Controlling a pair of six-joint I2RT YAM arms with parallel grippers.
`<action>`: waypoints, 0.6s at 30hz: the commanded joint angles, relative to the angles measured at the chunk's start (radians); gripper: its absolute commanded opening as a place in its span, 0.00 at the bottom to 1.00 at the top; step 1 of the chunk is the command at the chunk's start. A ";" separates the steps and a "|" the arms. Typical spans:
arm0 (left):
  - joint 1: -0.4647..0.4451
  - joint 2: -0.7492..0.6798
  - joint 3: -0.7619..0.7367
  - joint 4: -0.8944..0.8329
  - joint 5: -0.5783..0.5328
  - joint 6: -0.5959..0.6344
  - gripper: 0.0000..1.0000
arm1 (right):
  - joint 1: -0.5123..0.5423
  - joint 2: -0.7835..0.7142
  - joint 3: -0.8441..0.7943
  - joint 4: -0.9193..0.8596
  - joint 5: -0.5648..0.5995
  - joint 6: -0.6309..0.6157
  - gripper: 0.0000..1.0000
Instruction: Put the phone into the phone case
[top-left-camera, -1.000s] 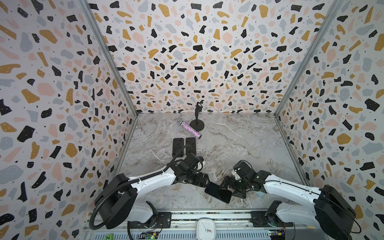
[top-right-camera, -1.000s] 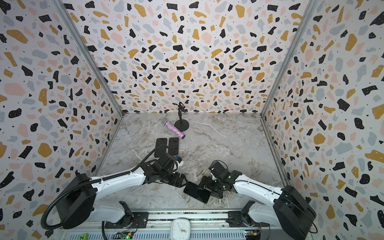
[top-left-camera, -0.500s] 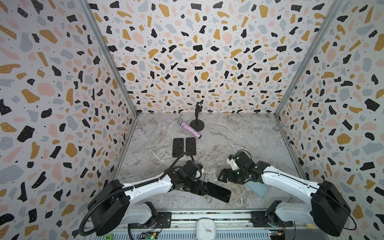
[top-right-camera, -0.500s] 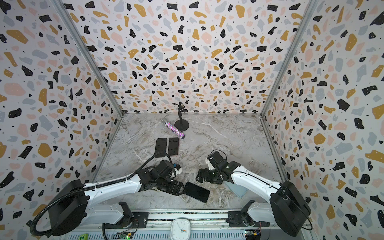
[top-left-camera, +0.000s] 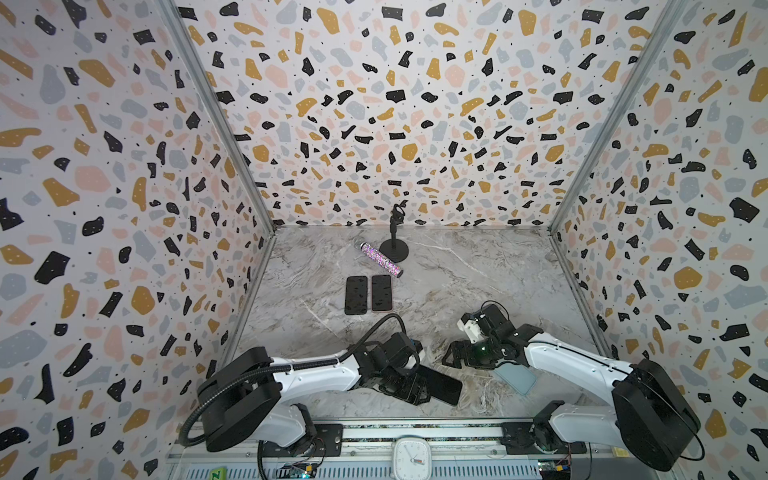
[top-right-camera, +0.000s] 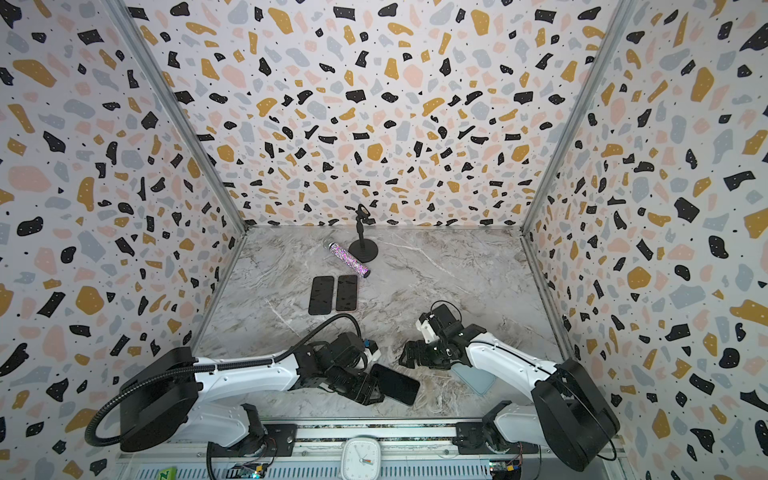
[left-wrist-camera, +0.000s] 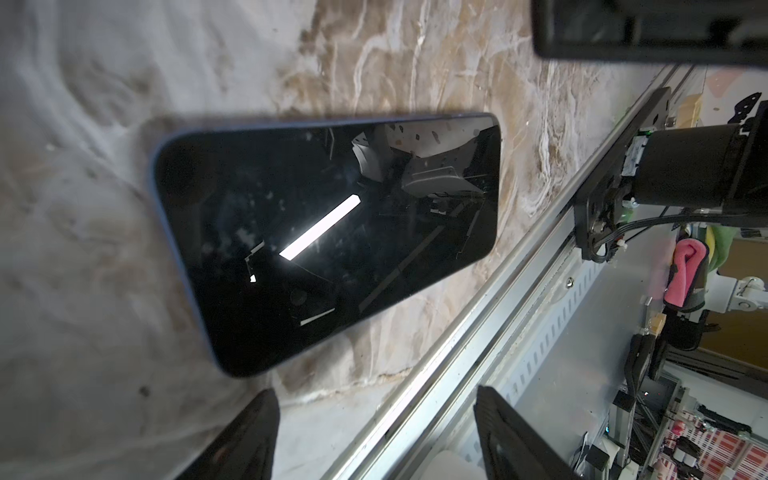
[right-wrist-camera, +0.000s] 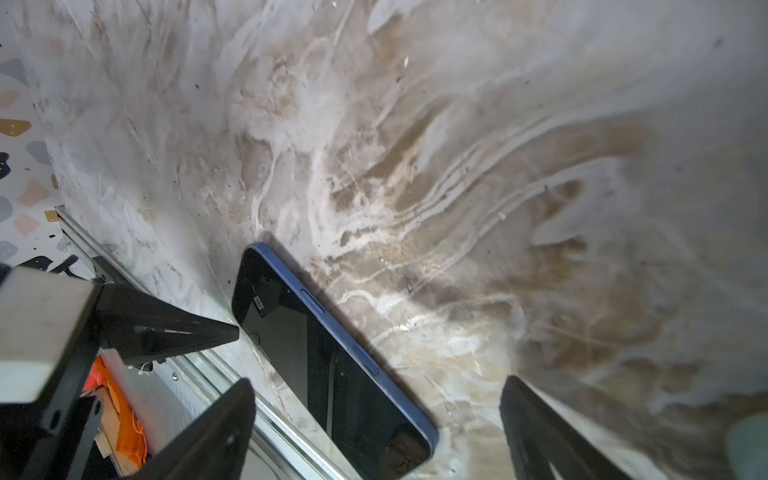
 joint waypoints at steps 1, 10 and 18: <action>-0.004 0.044 0.055 0.057 0.030 0.007 0.73 | -0.010 -0.033 -0.027 0.008 -0.033 -0.020 0.93; -0.002 0.192 0.184 0.027 -0.005 0.042 0.65 | -0.040 -0.050 -0.090 0.024 -0.061 -0.023 0.93; 0.040 0.267 0.274 0.032 -0.014 0.064 0.60 | -0.073 -0.071 -0.105 0.007 -0.068 -0.024 0.91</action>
